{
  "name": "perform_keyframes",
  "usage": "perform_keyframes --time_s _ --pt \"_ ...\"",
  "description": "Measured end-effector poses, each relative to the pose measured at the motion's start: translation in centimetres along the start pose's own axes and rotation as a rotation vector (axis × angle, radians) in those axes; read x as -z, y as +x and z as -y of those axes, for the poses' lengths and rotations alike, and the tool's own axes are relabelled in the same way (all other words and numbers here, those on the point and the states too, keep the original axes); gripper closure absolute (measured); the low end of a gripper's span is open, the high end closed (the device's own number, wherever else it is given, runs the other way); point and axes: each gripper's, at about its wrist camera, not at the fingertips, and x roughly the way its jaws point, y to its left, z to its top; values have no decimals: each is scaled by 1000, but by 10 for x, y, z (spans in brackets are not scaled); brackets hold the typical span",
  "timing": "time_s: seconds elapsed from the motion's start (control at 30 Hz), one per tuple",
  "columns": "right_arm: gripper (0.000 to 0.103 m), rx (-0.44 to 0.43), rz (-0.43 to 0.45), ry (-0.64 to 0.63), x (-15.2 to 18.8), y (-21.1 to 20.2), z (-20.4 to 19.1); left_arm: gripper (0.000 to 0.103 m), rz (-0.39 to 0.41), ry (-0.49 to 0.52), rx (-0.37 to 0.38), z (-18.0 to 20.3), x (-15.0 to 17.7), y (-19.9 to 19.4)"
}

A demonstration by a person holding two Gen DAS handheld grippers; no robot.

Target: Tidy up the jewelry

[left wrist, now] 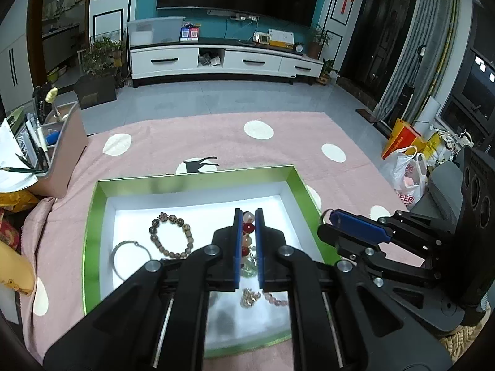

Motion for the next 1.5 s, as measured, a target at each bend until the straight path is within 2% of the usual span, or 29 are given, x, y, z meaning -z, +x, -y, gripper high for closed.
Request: perform_keyframes --time_s 0.33,0.43,0.5,0.57,0.63,0.67,0.7,0.73,0.77,0.8,0.83,0.9,0.97,1.17,1.27,1.5 --pt "85 49 -81 8 -14 46 8 96 -76 -3 -63 -12 -3 49" --pt "80 67 -96 11 -15 52 9 93 -82 -3 -71 -16 -5 54" --pt "68 76 -91 12 -15 51 10 79 -78 -4 -72 -18 -5 52" --pt "68 80 -84 21 -15 45 11 67 -79 -8 -86 -21 -5 49" --pt "64 88 -82 22 -17 38 11 50 -76 -19 -93 -24 -4 43" --pt "55 92 -80 20 -18 34 11 39 -74 -24 -101 -25 -4 39" --pt "44 103 -80 15 -19 27 9 35 -67 -24 -110 -27 -4 33" --pt "39 111 -80 12 -20 21 7 31 -62 -22 -113 -27 -4 28" --pt "31 116 -77 10 -21 16 6 19 -59 -20 -124 -29 -5 22" --pt "24 127 -69 8 -24 7 3 12 -56 -17 -137 -30 -6 17" --pt "20 136 -69 10 -26 2 2 11 -48 -14 -151 -31 -6 9" --pt "9 140 -75 21 -29 -8 -1 2 -42 -11 -174 -33 -8 -2" --pt "1 147 -99 31 -32 -15 -4 2 -41 -14 -214 -35 -9 -16" --pt "1 204 -168 25 -43 -33 -20 2 -44 -34 -270 -34 -13 -60" --pt "1 194 -175 22 -51 -45 -29 2 -76 -38 -326 -34 -18 -78" --pt "1 206 -154 10 -74 -71 -44 2 -43 -60 -323 -38 -29 -119"
